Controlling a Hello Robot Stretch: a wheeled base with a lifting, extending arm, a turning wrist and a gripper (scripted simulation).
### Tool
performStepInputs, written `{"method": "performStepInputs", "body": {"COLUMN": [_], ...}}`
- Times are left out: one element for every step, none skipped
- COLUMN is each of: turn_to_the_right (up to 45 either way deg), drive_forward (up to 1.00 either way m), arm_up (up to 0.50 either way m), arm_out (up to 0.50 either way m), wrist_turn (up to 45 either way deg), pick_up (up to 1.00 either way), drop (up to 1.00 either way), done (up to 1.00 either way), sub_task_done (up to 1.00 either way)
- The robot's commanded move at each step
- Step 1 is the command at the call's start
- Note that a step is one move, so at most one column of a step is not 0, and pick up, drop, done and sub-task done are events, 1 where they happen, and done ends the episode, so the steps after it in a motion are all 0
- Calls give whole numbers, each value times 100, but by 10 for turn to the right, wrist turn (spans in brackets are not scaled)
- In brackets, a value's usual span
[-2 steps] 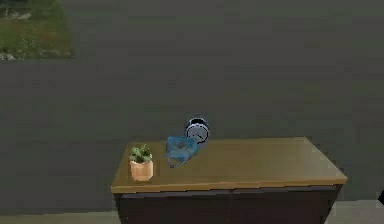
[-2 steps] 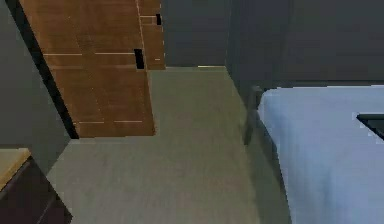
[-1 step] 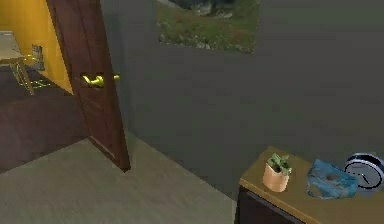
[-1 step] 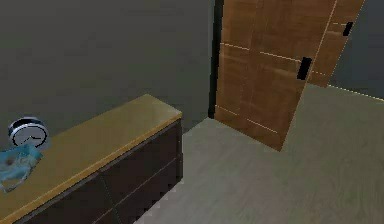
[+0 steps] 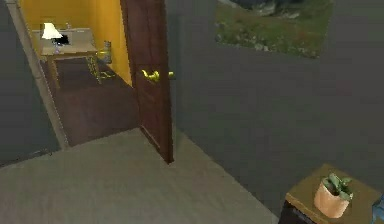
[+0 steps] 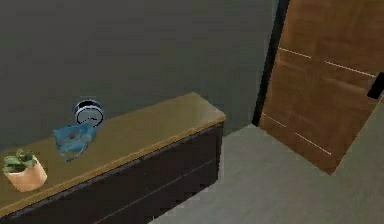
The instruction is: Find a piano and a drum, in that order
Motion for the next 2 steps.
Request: {"method": "performStepInputs", "body": {"turn_to_the_right": [0,-450], "drive_forward": [15,0], "arm_up": [0,0], "arm_out": [0,0], "wrist_turn": [0,0], "pick_up": [0,0], "drop": [0,0], "done": [0,0], "sub_task_done": [0,0]}}
